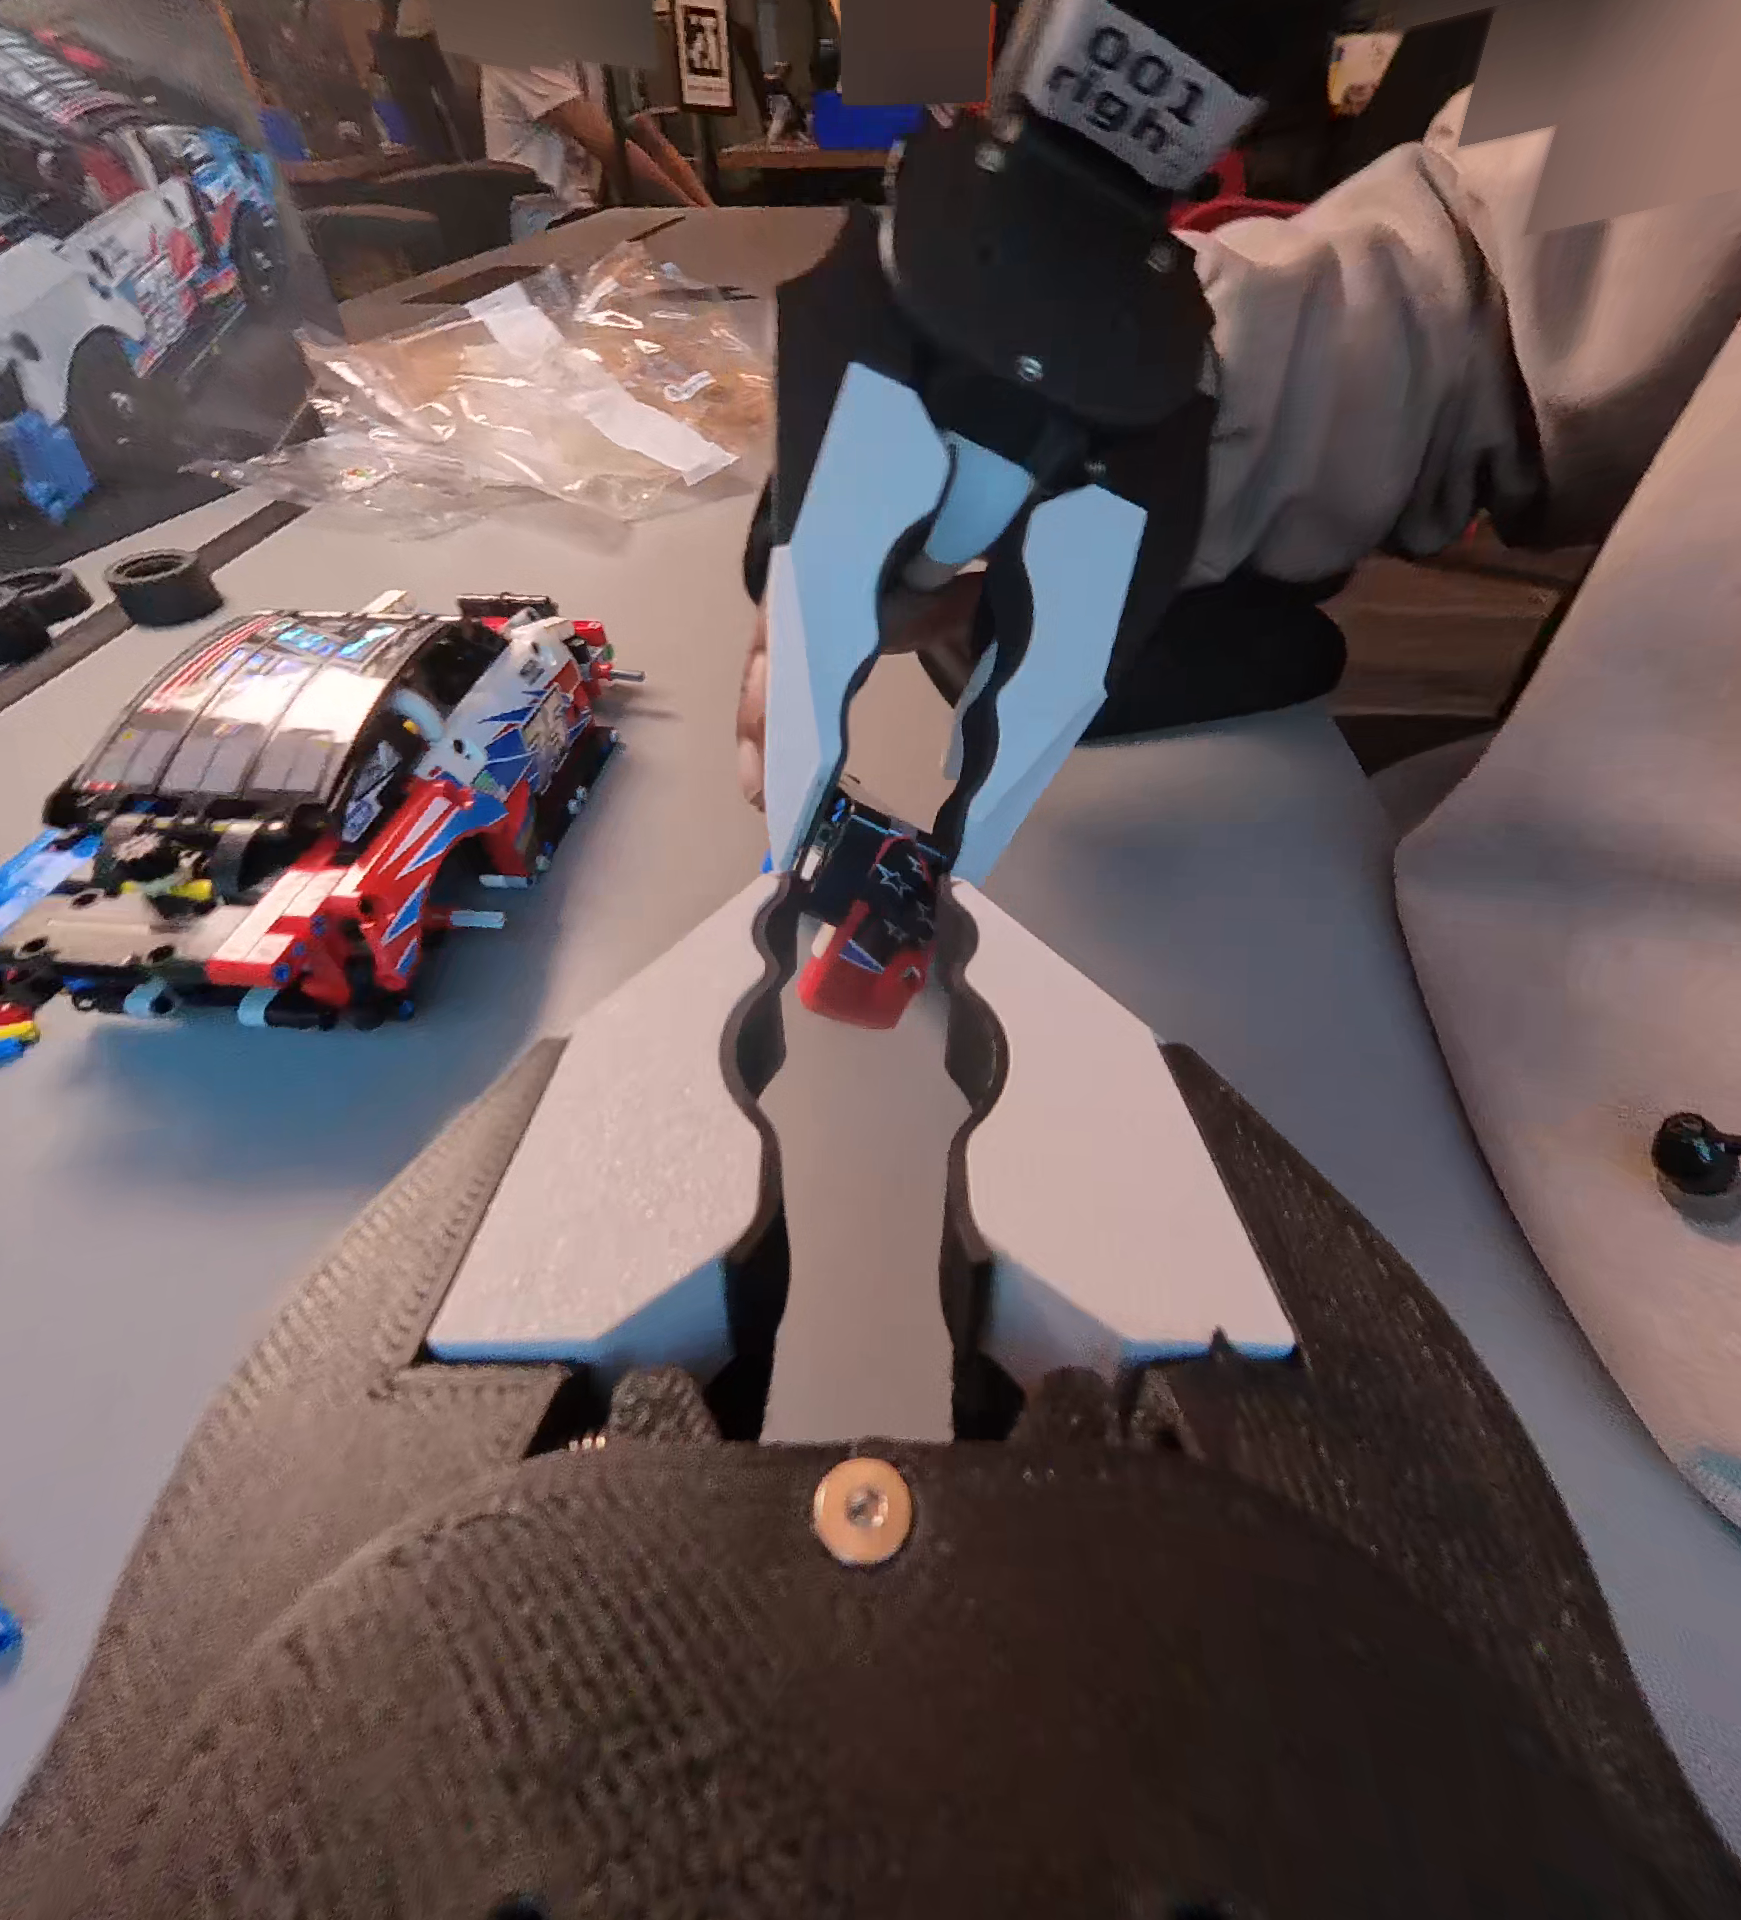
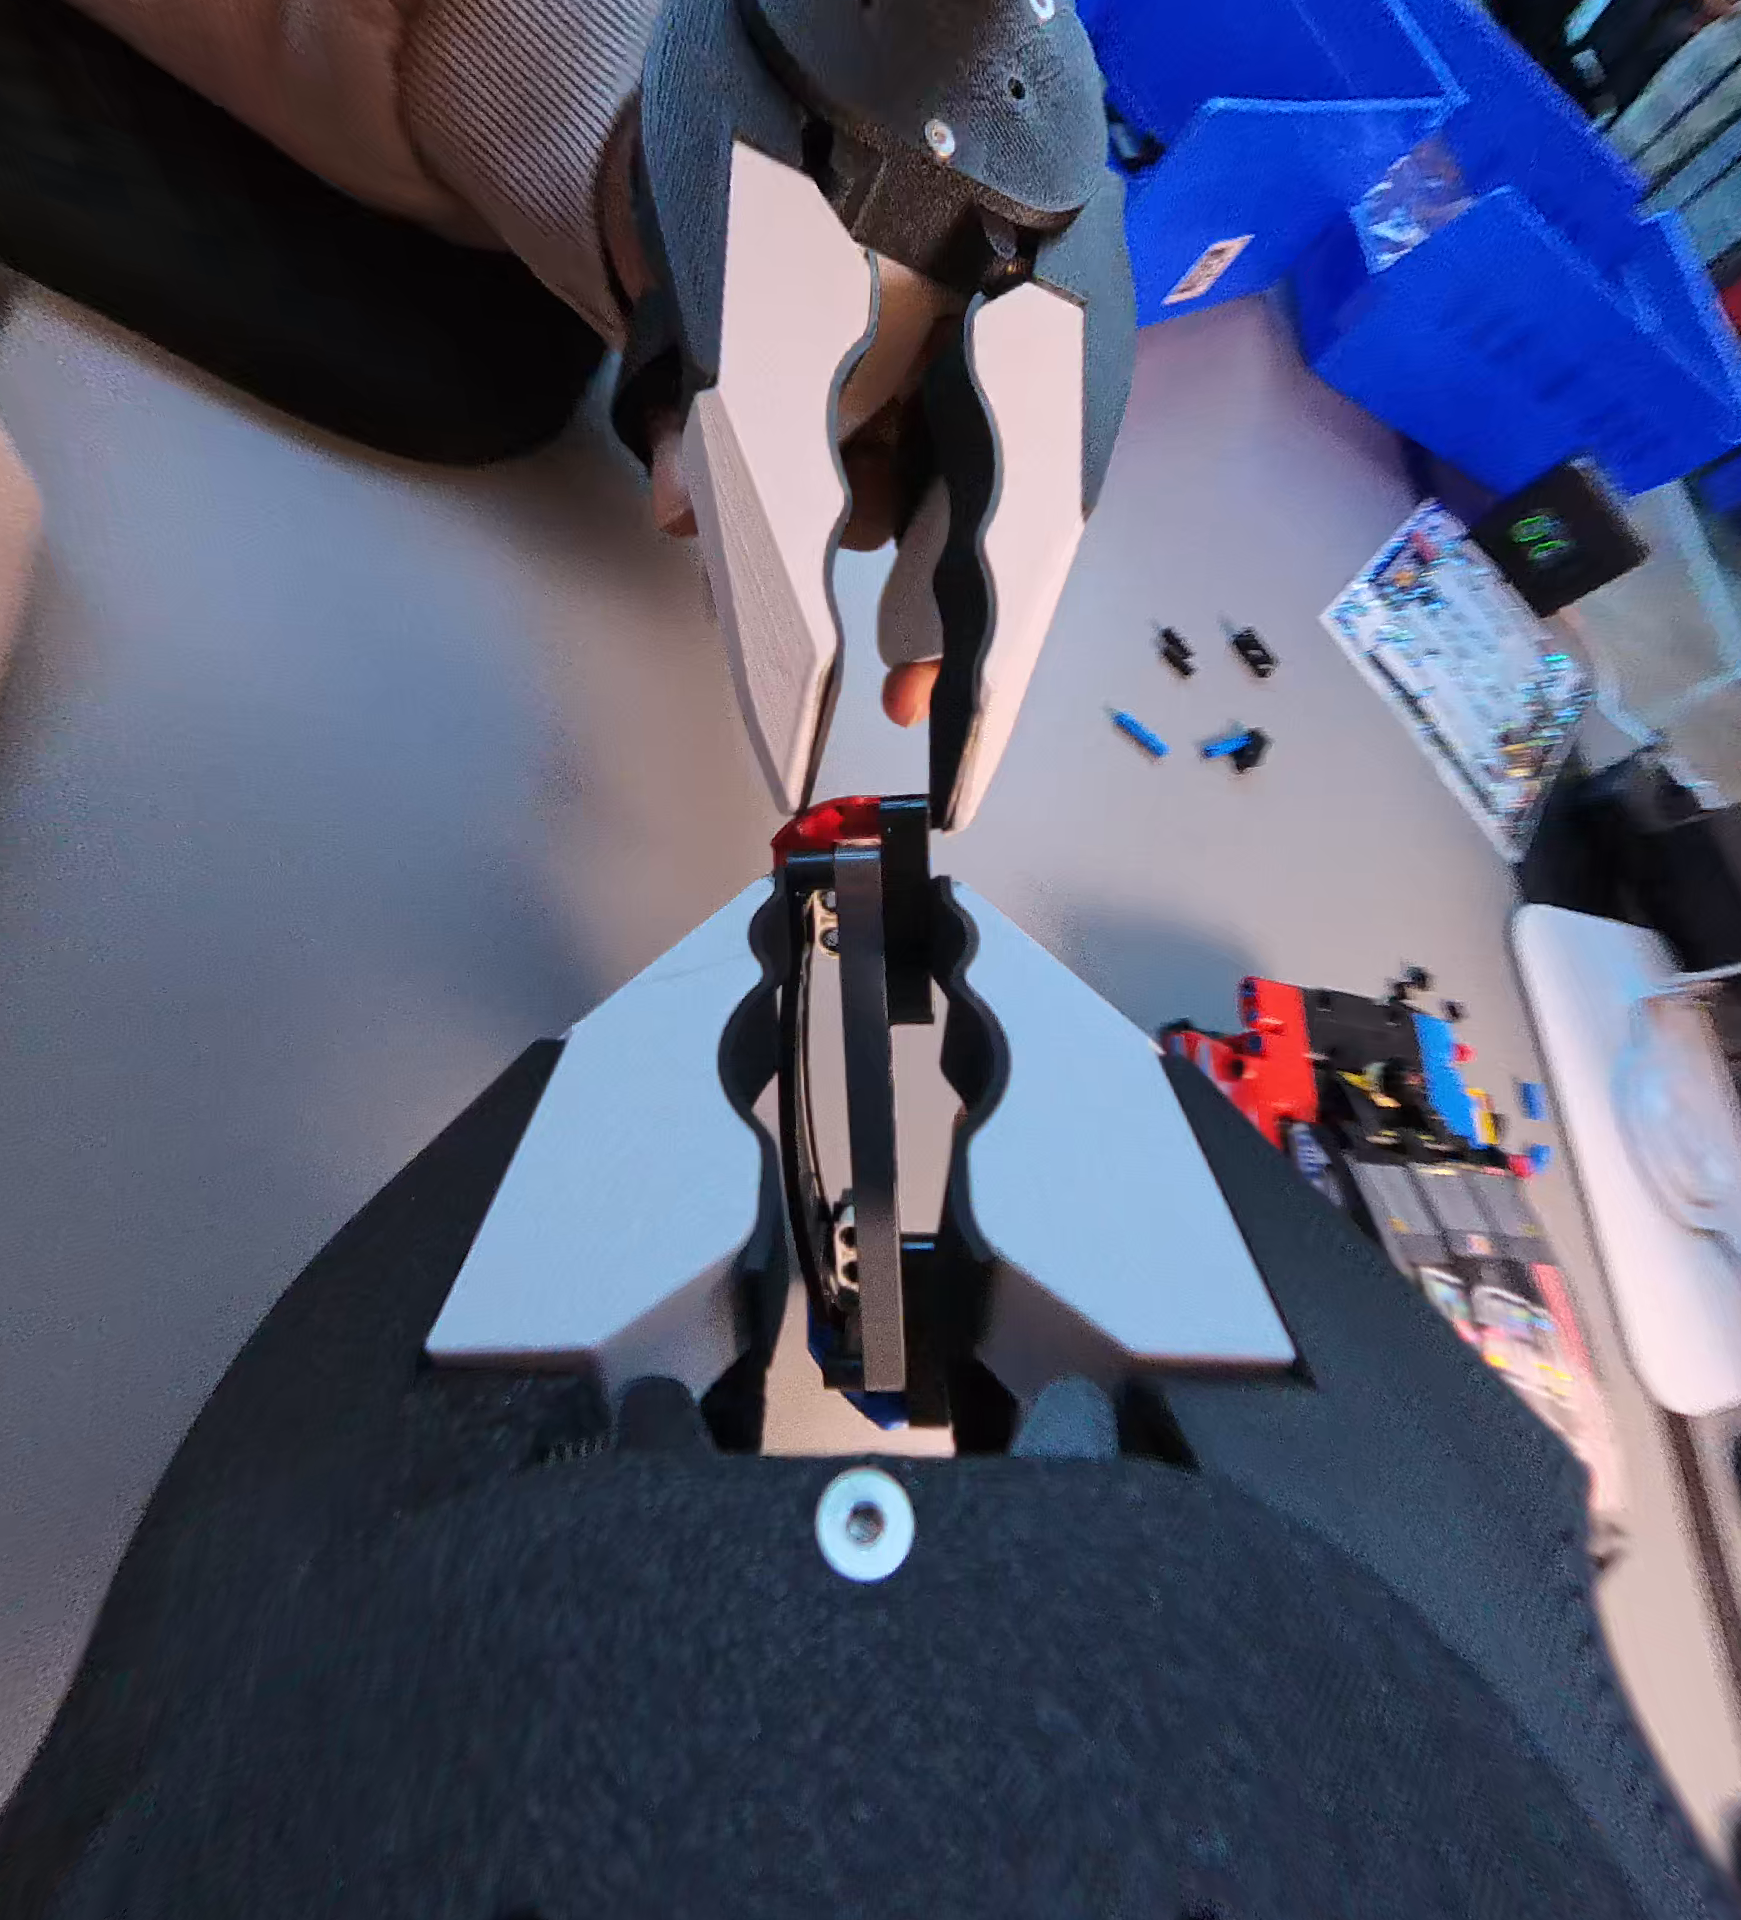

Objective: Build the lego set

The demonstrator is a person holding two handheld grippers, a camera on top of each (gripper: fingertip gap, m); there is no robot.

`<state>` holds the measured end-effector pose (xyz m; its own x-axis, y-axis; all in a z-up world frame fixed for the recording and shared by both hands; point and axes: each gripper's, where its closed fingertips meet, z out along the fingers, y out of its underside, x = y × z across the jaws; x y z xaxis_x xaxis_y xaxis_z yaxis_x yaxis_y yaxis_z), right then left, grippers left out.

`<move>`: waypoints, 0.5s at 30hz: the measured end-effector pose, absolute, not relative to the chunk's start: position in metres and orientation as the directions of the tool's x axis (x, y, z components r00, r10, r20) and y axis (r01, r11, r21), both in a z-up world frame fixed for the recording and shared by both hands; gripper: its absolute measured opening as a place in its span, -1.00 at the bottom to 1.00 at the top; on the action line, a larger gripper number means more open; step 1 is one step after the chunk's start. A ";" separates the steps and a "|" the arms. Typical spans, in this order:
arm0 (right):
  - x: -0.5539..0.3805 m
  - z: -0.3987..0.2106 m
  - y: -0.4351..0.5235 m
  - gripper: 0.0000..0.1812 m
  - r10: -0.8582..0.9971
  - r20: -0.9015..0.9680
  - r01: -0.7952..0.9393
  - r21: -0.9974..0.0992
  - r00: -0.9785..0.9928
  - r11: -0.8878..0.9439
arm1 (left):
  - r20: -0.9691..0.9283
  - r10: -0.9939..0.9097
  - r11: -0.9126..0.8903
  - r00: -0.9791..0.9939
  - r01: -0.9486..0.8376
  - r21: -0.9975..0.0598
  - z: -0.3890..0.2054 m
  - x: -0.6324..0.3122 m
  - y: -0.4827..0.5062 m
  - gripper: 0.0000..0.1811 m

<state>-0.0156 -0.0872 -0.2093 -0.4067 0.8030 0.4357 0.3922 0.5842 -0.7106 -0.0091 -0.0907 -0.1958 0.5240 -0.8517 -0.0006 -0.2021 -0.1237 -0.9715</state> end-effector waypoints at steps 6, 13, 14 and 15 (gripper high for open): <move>-0.037 -0.206 -0.068 -0.73 0.554 0.807 0.357 -0.466 -0.204 0.810 | 0.253 -0.748 -0.386 0.613 -0.093 -0.918 -0.213 -0.015 -0.073 -0.34; -0.033 -0.208 -0.071 -0.46 0.566 0.805 0.313 -0.499 -0.177 0.808 | -0.038 -0.768 -0.165 0.639 -0.255 -0.953 -0.213 -0.033 -0.071 -0.69; -0.028 -0.206 -0.070 -0.48 0.628 0.752 0.307 -0.561 -0.200 0.769 | -0.077 -0.767 -0.159 0.637 -0.305 -0.939 -0.219 -0.037 -0.071 -0.69; -0.022 -0.206 -0.066 -0.51 0.664 0.716 0.311 -0.594 -0.216 0.742 | -0.093 -0.767 -0.171 0.635 -0.342 -0.924 -0.225 -0.041 -0.070 -0.69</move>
<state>-0.0221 -0.0663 -0.2057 -0.2156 0.6638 0.7162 0.3112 0.7419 -0.5939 -0.0411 -0.0702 -0.2250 0.6345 -0.7673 -0.0929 -0.3424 -0.1713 -0.9238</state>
